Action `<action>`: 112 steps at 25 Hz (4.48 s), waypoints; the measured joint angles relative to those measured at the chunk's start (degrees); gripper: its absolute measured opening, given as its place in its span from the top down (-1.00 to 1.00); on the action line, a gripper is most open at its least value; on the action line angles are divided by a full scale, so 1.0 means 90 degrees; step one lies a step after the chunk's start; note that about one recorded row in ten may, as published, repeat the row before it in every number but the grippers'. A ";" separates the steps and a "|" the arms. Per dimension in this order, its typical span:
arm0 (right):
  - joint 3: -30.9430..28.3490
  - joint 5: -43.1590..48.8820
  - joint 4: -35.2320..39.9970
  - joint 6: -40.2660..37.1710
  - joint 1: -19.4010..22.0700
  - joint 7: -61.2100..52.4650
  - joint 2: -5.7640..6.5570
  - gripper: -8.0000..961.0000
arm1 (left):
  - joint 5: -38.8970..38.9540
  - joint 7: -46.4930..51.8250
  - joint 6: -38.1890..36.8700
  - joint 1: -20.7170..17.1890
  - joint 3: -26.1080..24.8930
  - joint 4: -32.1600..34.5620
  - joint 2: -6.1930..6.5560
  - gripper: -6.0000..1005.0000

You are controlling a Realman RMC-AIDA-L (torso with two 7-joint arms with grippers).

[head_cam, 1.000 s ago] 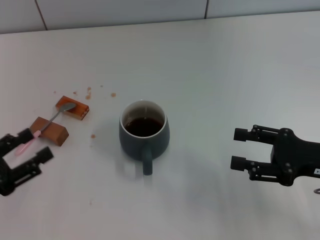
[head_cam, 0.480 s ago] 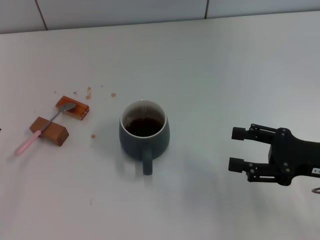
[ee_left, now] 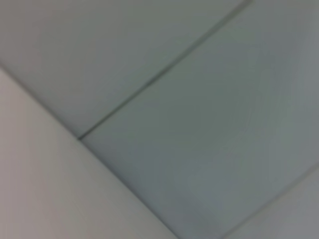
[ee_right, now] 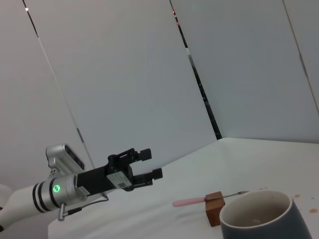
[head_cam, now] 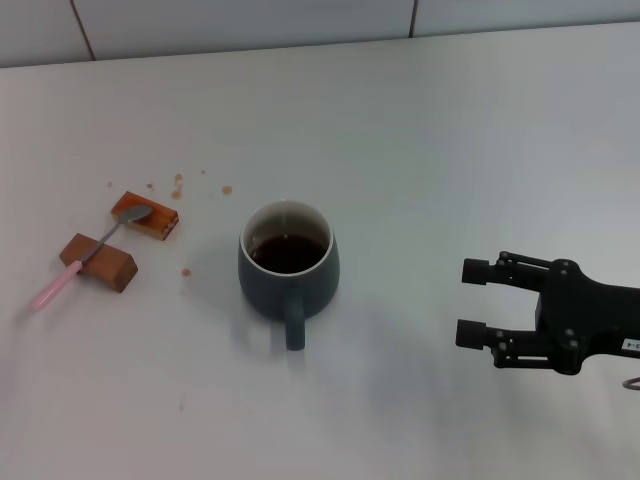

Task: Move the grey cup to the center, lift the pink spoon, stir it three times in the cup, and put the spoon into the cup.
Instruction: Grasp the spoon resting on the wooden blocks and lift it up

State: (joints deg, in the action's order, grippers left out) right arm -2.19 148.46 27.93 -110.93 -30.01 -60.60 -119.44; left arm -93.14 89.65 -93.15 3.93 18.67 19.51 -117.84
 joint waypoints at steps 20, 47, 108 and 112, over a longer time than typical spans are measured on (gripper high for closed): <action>0.0000 0.0028 0.0002 0.0010 0.0004 -0.0082 -0.0005 -0.74 | -0.0058 0.0610 0.0770 0.0127 -0.0010 -0.0513 -0.0003 -0.62; 0.0156 0.0028 0.0002 0.0085 0.0023 -0.0172 -0.0010 -0.74 | -0.0088 0.0608 0.1237 0.0414 0.0274 -0.0983 -0.0012 -0.61; 0.0254 0.0037 0.0011 0.0080 0.0024 -0.0271 0.0000 -0.74 | -0.0207 0.0869 0.1737 0.0888 0.0269 -0.1259 -0.0032 -0.13; 0.0253 0.0037 0.0015 0.0081 0.0024 -0.0271 0.0000 -0.74 | -0.0207 0.0869 0.1738 0.0914 0.0269 -0.1259 -0.0038 -0.11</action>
State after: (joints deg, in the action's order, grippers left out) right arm 0.09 148.80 28.06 -110.21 -29.79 -63.04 -119.44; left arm -95.01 97.47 -77.51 12.16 21.09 8.18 -118.18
